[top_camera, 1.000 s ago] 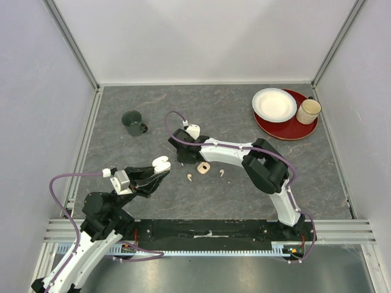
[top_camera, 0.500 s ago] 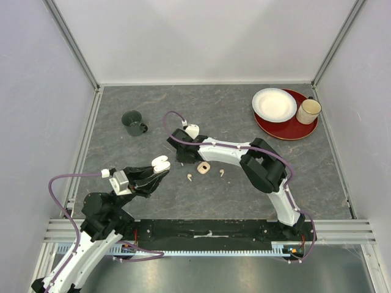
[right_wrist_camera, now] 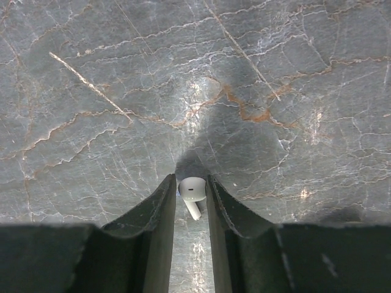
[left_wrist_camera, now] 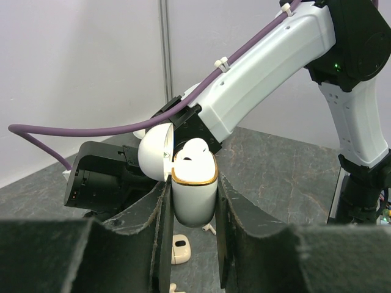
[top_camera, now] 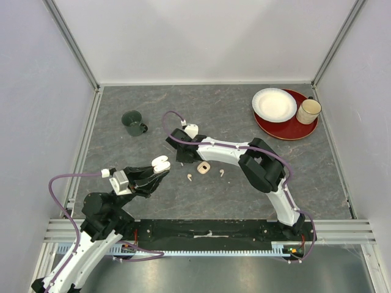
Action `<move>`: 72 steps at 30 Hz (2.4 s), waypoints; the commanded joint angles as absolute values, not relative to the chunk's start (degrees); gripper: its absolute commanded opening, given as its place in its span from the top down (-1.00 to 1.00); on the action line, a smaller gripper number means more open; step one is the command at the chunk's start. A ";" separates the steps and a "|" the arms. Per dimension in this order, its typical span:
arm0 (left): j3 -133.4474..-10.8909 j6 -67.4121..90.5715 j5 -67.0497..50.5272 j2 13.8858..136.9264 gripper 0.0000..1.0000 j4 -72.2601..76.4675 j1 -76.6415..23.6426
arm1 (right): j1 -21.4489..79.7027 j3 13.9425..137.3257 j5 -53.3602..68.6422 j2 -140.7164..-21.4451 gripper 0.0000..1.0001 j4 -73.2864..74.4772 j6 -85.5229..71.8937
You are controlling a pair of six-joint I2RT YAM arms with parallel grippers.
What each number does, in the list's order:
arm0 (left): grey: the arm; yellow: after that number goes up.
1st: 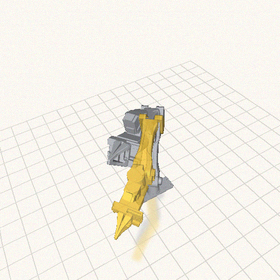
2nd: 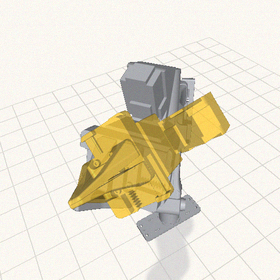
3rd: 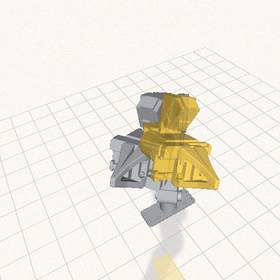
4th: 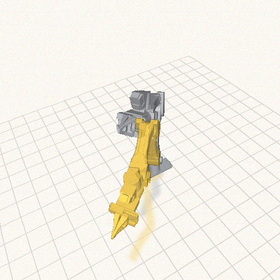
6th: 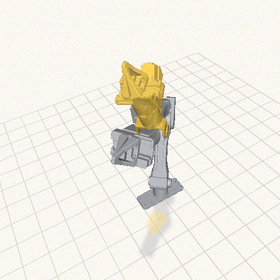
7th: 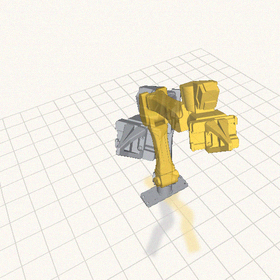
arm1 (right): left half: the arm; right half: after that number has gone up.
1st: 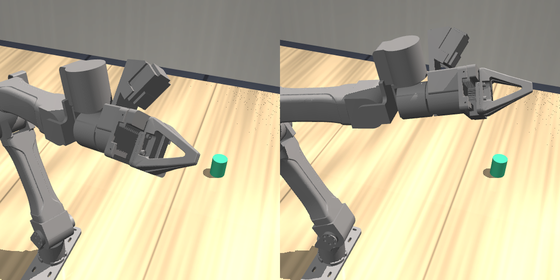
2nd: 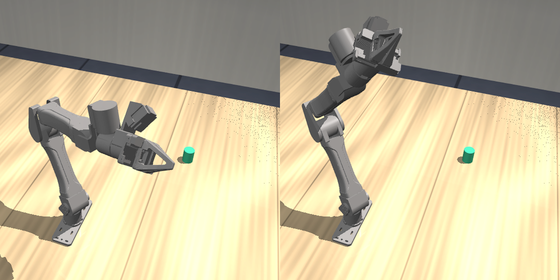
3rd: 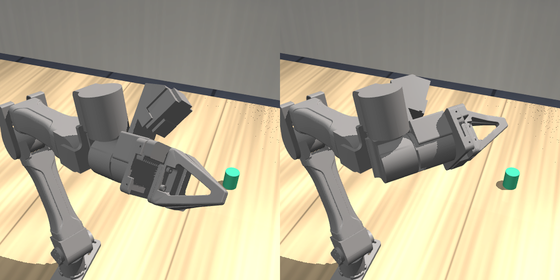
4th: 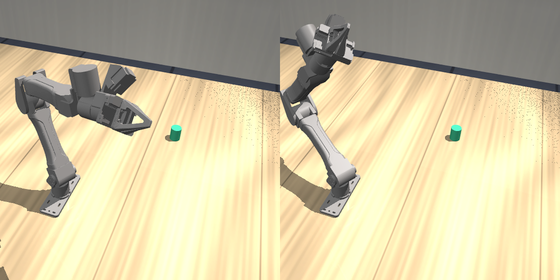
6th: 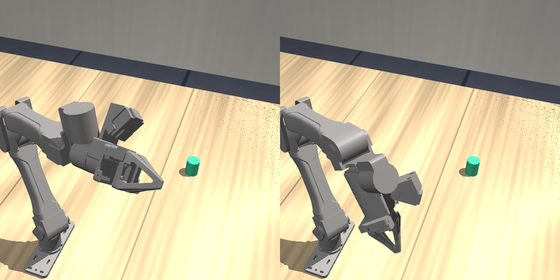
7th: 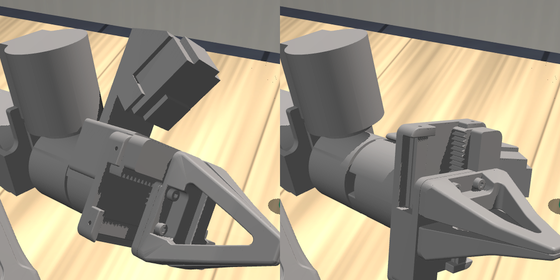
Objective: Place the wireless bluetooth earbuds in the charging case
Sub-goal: Pick up the earbud from the center of the board.
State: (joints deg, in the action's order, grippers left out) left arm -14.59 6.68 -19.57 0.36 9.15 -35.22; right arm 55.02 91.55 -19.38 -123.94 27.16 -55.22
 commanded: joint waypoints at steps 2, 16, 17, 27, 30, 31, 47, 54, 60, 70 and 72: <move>-14.15 8.09 -19.77 -4.04 0.95 11.95 -35.33 | 55.81 94.04 -20.83 -125.77 0.36 29.53 -54.06; -14.15 8.09 -19.51 -4.04 0.95 12.22 -35.33 | 56.69 95.89 -27.68 -126.12 0.56 34.97 -49.84; -14.15 8.09 -19.42 -4.04 0.95 12.22 -35.33 | 56.78 95.63 -28.56 -125.78 0.57 35.15 -49.57; -13.80 8.17 -19.42 -4.04 0.95 12.57 -35.33 | 55.55 92.99 -26.29 -123.93 0.42 34.63 -47.37; -13.89 8.17 -19.51 -4.04 0.95 12.57 -35.33 | 55.46 92.99 -25.58 -123.93 0.35 34.45 -47.20; -13.89 8.17 -19.42 -4.04 0.96 12.57 -35.33 | 55.55 93.08 -25.40 -123.93 0.30 34.37 -47.11; -13.62 8.26 -19.34 -3.96 0.95 12.66 -35.25 | 55.55 92.29 -24.35 -123.75 0.37 34.37 -48.78; -13.54 8.26 -19.16 -4.04 0.95 12.83 -35.33 | 55.55 91.84 -23.56 -123.31 0.39 33.40 -48.43; -13.36 8.35 -19.25 -4.04 0.95 12.83 -35.33 | 55.55 91.32 -23.90 -122.79 0.10 33.40 -48.34; -12.83 8.26 -18.90 -4.04 0.95 13.27 -35.33 | 55.81 90.17 -23.12 -122.96 0.07 33.93 -55.19; -12.83 8.17 -18.81 -4.04 0.96 13.27 -35.33 | 55.72 90.53 -23.03 -123.31 0.09 33.84 -55.72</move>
State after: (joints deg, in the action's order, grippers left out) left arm -12.78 6.85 -19.53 0.34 10.83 -35.22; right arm 55.61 91.26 -24.40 -123.35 31.75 -52.80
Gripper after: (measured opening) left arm 0.342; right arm 0.466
